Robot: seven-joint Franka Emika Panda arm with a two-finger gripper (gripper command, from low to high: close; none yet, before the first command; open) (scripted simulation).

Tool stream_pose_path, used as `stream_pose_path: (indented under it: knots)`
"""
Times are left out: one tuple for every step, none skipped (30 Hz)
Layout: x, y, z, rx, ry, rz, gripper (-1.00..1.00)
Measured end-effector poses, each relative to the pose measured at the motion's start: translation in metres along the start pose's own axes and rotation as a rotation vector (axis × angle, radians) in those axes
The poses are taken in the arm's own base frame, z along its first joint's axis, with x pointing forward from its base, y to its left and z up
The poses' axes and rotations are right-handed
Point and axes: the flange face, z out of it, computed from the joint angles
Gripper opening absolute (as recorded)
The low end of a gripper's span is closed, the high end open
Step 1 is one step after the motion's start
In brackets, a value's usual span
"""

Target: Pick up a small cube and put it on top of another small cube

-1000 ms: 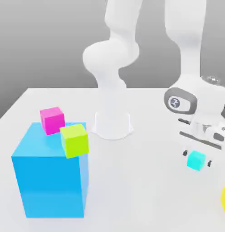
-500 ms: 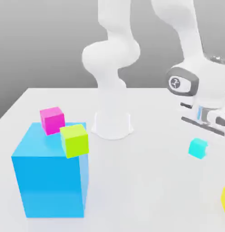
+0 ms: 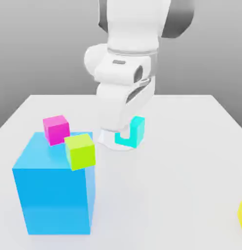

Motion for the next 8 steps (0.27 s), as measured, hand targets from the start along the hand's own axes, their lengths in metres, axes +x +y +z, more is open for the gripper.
stream_pose_path:
  knots:
    - [-0.005, 0.016, 0.000, 0.003, -0.001, 0.053, -1.00]
    - [-0.007, 0.025, 0.008, 0.005, -0.002, 0.080, -1.00]
    - [-0.009, 0.029, 0.019, 0.006, -0.002, 0.093, -1.00]
    - [-0.010, 0.031, 0.033, 0.006, -0.002, 0.100, -1.00]
    - [-0.011, 0.032, 0.043, 0.006, -0.002, 0.103, 1.00]
    - [-0.011, 0.032, 0.043, 0.006, -0.002, 0.103, 1.00]
    - [-0.011, 0.032, 0.043, 0.006, -0.002, 0.103, 1.00]
    - [-0.011, 0.032, 0.043, 0.006, -0.002, 0.103, 1.00]
